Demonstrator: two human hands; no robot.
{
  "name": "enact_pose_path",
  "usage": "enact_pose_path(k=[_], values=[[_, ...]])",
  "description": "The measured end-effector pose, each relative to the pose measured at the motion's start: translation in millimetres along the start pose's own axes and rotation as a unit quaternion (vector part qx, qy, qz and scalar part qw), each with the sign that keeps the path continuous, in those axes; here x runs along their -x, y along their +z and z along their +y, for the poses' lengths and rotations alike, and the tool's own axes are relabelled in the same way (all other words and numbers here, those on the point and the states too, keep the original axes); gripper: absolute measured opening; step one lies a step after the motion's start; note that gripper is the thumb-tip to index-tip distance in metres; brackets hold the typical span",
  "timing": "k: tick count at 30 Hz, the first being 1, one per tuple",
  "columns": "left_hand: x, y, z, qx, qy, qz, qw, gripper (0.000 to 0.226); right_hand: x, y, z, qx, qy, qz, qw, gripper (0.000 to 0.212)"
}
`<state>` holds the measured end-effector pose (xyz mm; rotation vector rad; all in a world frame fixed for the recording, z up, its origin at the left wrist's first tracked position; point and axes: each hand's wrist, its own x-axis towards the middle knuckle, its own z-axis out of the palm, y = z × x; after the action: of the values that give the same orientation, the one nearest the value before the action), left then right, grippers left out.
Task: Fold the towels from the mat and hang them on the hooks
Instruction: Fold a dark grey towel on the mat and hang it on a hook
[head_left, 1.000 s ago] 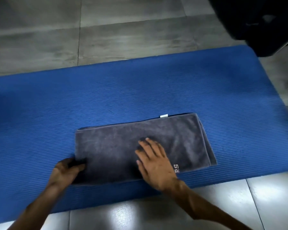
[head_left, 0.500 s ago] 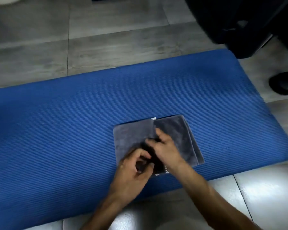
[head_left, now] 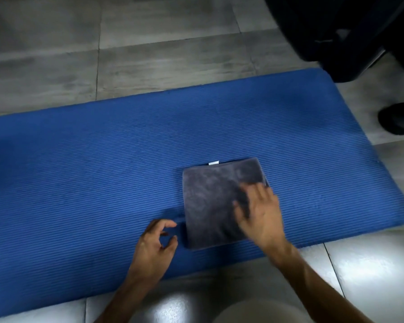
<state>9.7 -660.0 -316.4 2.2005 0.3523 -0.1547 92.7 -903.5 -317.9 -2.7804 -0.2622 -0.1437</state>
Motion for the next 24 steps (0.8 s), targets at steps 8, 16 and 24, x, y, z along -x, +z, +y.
enact_pose_path(k=[8,16,24], values=[[-4.5,-10.4,-21.6,-0.016,-0.023,0.019,0.999,0.024,44.8,54.5,-50.2,0.067,-0.18,-0.14,0.971,0.053],[-27.4,-28.8,-14.4,0.055,-0.022,0.04,0.997,0.022,-23.5,-31.8,-68.5,-0.273,-0.007,-0.08,0.959,0.023],[-23.8,-126.2,111.5,0.09,-0.032,0.046,0.994,0.04,-115.9,-207.3,-135.0,-0.287,0.054,0.016,0.956,0.024]])
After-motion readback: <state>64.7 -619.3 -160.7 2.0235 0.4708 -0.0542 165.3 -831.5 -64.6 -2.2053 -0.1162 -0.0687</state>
